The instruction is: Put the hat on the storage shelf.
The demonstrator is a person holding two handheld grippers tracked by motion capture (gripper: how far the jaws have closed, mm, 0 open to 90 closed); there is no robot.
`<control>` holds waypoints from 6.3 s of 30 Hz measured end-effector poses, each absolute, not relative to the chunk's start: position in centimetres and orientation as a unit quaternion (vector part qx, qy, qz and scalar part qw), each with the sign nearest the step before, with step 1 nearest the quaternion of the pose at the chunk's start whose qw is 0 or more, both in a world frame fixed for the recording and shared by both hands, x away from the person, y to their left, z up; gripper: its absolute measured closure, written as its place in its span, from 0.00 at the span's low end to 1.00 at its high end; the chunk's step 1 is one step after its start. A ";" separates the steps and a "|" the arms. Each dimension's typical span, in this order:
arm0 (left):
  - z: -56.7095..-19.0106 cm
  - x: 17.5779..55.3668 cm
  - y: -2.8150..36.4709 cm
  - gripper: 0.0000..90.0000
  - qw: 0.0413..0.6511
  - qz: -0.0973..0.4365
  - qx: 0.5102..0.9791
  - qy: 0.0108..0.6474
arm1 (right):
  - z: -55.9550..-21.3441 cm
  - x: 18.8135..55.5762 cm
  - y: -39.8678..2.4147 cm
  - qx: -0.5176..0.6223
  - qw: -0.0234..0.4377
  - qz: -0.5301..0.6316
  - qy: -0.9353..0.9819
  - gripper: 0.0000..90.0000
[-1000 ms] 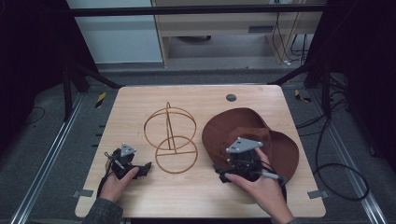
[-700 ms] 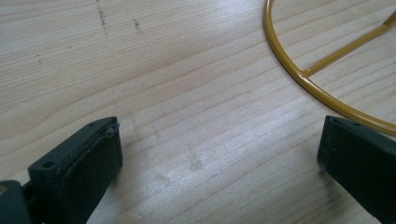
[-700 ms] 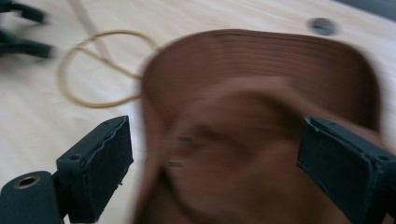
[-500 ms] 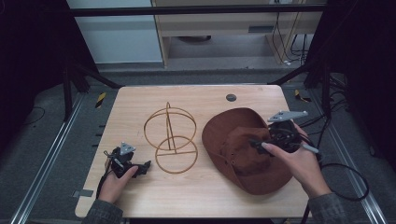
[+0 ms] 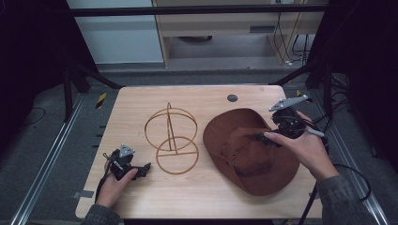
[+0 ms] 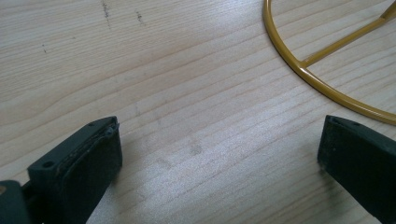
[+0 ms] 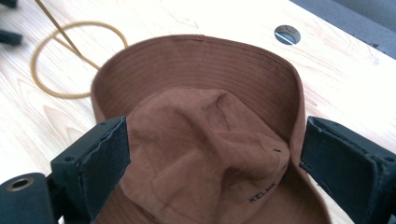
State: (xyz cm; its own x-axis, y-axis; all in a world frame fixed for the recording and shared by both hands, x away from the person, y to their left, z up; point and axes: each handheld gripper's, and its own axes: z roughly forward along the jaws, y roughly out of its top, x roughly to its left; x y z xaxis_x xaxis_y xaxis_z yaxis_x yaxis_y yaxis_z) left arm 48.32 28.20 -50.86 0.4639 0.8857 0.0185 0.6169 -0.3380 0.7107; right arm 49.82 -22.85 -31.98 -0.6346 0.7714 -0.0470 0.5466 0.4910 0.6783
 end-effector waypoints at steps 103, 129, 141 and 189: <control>-50.9 48.1 28.2 0.00 0.325 0.206 0.794 0.471 | -31.7 52.1 -22.3 0.353 0.120 0.326 0.869 0.99; -50.9 48.1 28.2 0.00 0.325 0.206 0.793 0.472 | -24.3 50.6 -20.8 0.330 0.161 0.391 0.844 0.99; -50.9 48.1 28.2 0.00 0.326 0.206 0.793 0.472 | -22.9 48.7 -20.4 0.317 0.170 0.423 0.832 0.99; -50.9 48.0 28.2 0.00 0.327 0.207 0.793 0.470 | -19.7 48.8 -12.0 0.286 0.189 0.502 0.794 0.99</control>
State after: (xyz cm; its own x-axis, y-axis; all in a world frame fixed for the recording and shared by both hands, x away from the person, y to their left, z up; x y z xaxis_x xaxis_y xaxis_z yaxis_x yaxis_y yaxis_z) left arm 48.04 28.21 -50.87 0.4729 0.8809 0.0207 0.6106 -0.3446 0.7130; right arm 48.79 -12.02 -19.68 -0.7652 0.6437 -0.0135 0.2643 0.3332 0.9051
